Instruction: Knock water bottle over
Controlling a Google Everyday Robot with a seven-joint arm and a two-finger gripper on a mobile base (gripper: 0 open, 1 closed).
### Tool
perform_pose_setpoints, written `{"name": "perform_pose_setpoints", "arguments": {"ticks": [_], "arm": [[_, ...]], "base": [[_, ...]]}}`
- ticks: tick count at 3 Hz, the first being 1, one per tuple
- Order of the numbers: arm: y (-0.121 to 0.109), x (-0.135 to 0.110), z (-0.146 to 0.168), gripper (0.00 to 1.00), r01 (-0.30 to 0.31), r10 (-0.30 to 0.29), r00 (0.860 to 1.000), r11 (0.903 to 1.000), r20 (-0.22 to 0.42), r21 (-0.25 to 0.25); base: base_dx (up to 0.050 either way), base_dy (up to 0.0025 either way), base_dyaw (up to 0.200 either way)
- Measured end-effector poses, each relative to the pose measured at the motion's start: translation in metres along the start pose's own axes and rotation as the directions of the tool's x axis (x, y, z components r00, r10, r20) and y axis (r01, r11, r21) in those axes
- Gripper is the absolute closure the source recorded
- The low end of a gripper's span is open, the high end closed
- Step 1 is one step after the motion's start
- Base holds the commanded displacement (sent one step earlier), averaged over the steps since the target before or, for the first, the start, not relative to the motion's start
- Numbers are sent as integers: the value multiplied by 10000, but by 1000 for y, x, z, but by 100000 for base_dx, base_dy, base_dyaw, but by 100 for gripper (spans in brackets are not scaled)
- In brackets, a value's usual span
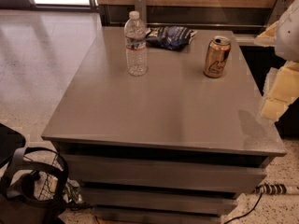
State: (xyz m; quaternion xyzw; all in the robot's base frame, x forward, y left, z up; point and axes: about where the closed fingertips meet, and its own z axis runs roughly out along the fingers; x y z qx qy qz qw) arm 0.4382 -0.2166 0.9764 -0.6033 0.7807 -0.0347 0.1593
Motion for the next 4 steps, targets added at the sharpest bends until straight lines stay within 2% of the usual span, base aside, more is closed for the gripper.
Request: {"name": "perform_pose_setpoints", "arguments": {"ticks": [1, 2, 3, 4], "arm": [[0, 0, 0, 0, 0, 0, 10000, 10000, 1, 2], [0, 0, 0, 0, 1, -1, 10000, 10000, 5, 17], [-1, -4, 1, 0, -3, 3, 9999, 10000, 145, 1], [-4, -24, 6, 0, -16, 27, 9956, 9999, 934, -114]], "base": [[0, 0, -16199], [4039, 240, 11776], [0, 0, 0], [0, 0, 0]]}}
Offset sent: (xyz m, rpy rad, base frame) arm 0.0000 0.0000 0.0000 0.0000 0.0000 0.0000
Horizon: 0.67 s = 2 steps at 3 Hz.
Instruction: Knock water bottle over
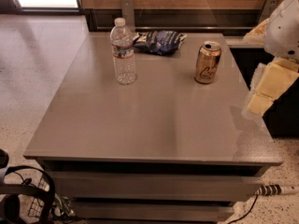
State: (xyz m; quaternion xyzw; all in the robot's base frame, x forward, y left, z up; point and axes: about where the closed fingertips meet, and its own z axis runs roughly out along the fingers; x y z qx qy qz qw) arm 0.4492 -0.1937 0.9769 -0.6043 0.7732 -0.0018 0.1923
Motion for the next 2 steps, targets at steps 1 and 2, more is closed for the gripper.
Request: {"name": "perform_pose_setpoints", "arguments": {"ticks": [1, 2], "arm": [[-1, -46, 3, 0, -5, -22, 9943, 9997, 1062, 247], [-2, -86, 9, 0, -249, 86, 9669, 9978, 2550, 609]], "base": [[0, 0, 0], [0, 0, 0]]}}
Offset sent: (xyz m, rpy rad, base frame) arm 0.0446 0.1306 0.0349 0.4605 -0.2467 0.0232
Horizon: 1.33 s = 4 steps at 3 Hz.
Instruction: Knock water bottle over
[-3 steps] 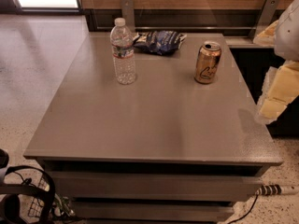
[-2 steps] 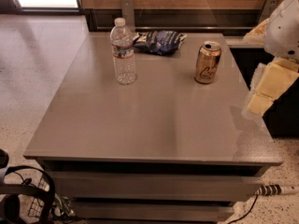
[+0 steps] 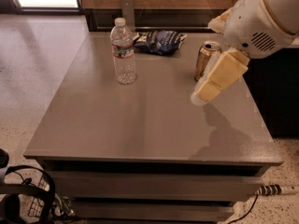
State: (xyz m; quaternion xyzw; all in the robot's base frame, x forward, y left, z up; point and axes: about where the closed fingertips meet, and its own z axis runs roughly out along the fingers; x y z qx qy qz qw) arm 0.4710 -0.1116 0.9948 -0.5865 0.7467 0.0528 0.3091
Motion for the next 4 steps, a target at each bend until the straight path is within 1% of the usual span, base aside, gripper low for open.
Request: {"name": "perform_pose_setpoints", "arguments": {"ticks": [1, 2, 3, 4], "arm": [[-12, -27, 24, 0, -609, 564, 9829, 9979, 1755, 202], [-25, -49, 53, 0, -1613, 1484, 9276, 9869, 3427, 90], [-45, -80, 73, 0, -2741, 2265, 8345, 9614, 5023, 219], [-44, -80, 73, 0, -2723, 2259, 8351, 9620, 5015, 201]], "base": [[0, 0, 0], [0, 0, 0], [0, 0, 0], [0, 0, 0]]}}
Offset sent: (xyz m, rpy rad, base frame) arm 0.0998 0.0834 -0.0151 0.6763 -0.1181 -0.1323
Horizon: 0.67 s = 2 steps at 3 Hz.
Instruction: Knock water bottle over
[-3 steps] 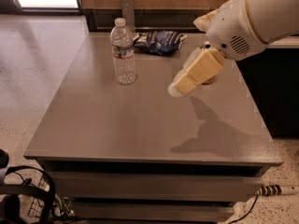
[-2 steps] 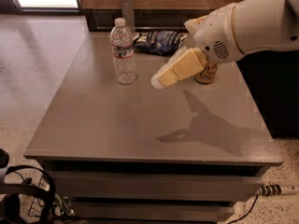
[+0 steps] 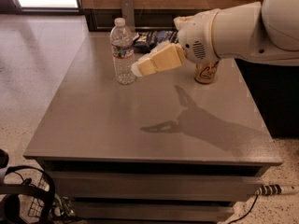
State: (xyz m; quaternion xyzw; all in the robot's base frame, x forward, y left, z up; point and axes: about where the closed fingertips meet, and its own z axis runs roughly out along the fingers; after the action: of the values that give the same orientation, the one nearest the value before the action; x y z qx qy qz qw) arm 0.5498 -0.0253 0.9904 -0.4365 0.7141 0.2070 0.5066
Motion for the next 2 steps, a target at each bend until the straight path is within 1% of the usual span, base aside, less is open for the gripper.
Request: {"name": "perform_pose_setpoints", "arguments": {"ticks": [1, 2], "arm": [[-8, -1, 23, 0, -161, 168, 9992, 9997, 364, -201], [-21, -1, 51, 0, -473, 497, 9932, 9986, 1055, -255]], "base": [[0, 0, 0], [0, 0, 0]]}}
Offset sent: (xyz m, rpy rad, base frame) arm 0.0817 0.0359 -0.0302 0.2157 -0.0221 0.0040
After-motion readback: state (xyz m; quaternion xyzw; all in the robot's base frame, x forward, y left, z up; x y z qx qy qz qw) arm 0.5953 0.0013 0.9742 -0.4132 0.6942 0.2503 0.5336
